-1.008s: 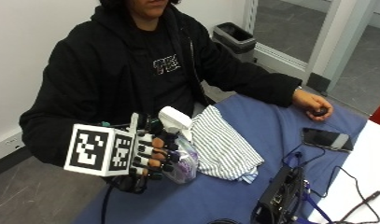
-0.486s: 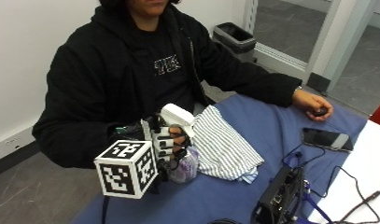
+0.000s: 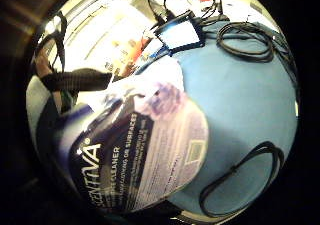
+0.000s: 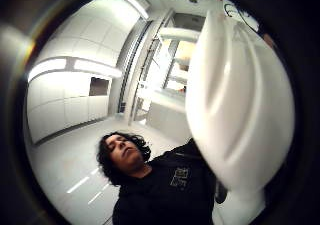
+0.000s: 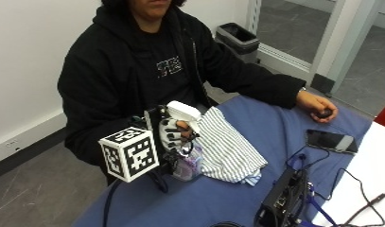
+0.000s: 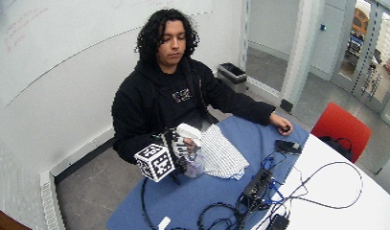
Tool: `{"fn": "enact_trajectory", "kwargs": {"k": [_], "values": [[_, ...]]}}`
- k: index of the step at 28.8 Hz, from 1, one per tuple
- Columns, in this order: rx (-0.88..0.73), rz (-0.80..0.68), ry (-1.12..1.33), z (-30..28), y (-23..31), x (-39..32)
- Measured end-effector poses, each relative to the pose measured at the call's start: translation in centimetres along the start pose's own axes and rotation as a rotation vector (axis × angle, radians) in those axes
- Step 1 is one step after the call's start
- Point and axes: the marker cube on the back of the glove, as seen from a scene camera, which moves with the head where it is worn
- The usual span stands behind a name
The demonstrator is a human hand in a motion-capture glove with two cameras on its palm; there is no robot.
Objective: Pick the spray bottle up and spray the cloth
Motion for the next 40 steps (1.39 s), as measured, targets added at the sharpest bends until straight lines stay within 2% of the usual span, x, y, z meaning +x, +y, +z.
{"fn": "enact_trajectory", "kwargs": {"k": [6, 16, 21, 29, 40], "values": [[0.101, 0.024, 0.041, -0.6, -0.4, 0.6], [0.145, 0.005, 0.043, -0.6, -0.2, 0.9], [0.183, -0.002, 0.035, 1.3, -2.0, 1.1], [-0.022, 0.07, 0.134, -2.0, -0.5, -1.7], [-0.48, 0.284, 0.283, -3.0, -3.0, -5.5]]}}
